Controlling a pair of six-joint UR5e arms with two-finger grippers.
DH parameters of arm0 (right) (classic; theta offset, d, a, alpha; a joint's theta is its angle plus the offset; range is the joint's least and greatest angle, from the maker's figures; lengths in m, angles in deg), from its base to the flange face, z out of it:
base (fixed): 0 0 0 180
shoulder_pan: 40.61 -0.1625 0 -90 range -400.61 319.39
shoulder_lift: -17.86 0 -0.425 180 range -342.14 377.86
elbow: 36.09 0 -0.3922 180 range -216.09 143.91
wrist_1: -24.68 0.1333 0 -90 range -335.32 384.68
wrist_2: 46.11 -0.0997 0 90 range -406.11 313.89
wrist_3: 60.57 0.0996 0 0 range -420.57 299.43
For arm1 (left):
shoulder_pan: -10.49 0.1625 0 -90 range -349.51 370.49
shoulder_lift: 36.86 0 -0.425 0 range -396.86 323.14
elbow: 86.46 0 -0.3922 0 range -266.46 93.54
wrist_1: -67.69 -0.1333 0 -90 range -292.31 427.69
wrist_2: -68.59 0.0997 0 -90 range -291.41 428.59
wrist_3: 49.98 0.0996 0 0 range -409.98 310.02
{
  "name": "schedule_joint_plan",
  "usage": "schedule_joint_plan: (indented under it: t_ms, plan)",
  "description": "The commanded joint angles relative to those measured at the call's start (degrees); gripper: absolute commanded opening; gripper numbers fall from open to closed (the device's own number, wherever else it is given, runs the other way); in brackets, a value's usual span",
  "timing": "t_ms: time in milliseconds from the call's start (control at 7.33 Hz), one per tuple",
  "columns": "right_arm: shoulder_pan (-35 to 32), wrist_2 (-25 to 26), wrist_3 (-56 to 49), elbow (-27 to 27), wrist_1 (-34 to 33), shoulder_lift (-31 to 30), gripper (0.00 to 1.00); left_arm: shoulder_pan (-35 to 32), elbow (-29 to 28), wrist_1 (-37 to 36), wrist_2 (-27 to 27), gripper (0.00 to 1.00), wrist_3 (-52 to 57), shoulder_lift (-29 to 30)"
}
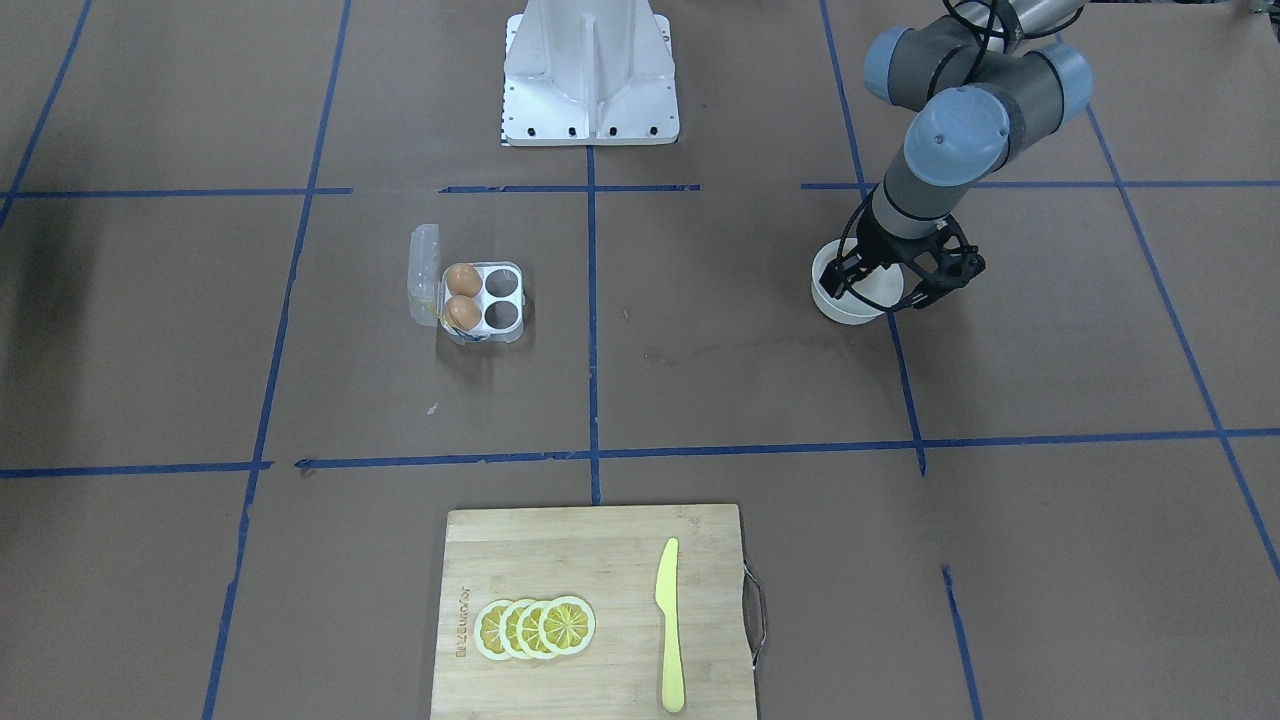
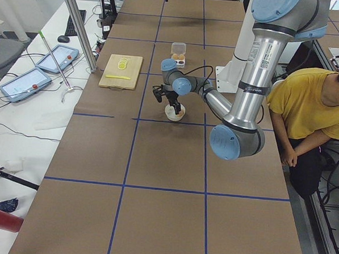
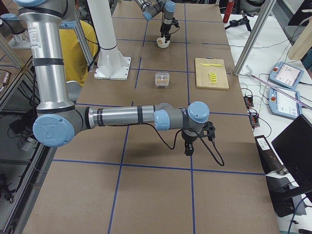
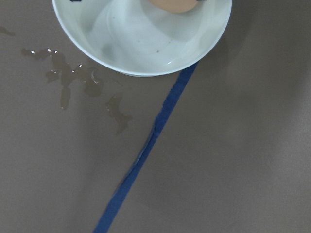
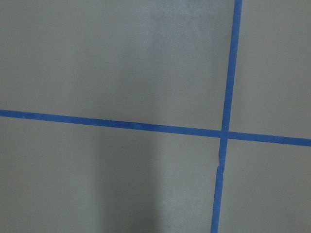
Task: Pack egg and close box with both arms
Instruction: 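Lower the left gripper into the bowl and close it on the egg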
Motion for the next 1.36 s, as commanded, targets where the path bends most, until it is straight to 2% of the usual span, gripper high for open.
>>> schedule_joint_plan:
  t_ms: [0,273,1227]
  plan:
    - [0.1,0.0,0.0,0.0,0.0,0.0,1.0,0.0,0.0,-0.1,0.0,0.83,-1.6,0.0]
    - [0.0,0.0,0.0,0.1,0.0,0.0,1.0,0.7,0.6,-2.4,0.0,0.83,-2.1,0.0]
    - [0.0,0.0,0.0,0.1,0.0,-0.4,1.0,2.1,0.2,-2.5,0.0,0.78,-2.2,0.1]
